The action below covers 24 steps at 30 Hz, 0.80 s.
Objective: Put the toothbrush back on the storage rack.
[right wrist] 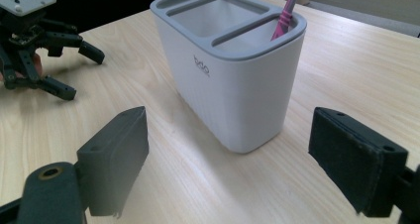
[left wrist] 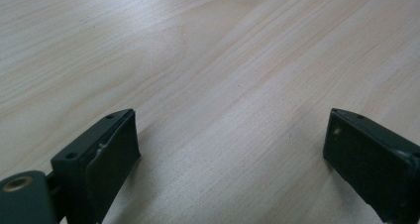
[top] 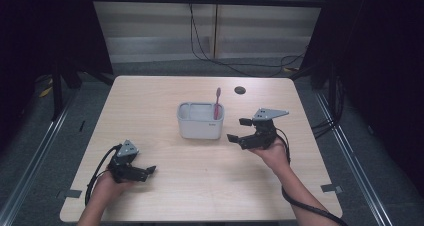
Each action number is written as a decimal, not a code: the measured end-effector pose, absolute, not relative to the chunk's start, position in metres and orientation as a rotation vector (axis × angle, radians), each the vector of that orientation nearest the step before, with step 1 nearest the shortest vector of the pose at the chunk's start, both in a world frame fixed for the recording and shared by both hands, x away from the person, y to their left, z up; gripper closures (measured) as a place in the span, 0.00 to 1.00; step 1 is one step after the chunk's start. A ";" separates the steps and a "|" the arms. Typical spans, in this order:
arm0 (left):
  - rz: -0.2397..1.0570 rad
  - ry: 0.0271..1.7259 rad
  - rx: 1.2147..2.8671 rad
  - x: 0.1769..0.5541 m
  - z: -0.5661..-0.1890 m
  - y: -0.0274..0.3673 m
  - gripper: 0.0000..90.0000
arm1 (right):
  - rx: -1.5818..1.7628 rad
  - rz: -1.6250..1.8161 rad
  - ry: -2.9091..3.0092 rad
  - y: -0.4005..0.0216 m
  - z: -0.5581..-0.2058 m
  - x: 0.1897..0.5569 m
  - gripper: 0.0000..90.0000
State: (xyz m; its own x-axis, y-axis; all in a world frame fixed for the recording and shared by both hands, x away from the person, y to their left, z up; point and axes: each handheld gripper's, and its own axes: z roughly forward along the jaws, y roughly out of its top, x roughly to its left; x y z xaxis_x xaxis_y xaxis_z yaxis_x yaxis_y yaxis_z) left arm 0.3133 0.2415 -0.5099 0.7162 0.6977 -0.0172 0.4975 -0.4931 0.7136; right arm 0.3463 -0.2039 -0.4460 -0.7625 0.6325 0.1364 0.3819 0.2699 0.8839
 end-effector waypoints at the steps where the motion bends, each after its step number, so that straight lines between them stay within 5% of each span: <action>1: 0.357 0.902 2.199 0.313 -0.510 0.242 0.07 | 0.940 1.487 2.302 -0.204 -0.446 0.346 0.17; 24: 0.357 0.901 2.200 0.313 -0.510 0.242 0.07 | 0.961 1.425 2.321 -0.230 -0.458 0.333 0.18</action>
State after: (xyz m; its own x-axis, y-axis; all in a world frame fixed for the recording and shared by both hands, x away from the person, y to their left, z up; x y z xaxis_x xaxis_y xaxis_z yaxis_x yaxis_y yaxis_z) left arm 0.3134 0.2416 -0.5098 0.7174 0.6965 -0.0157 0.4967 -0.4956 0.7125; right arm 0.3327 -0.2300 -0.4579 -0.7500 0.6501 0.1217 0.4026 0.3027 0.8639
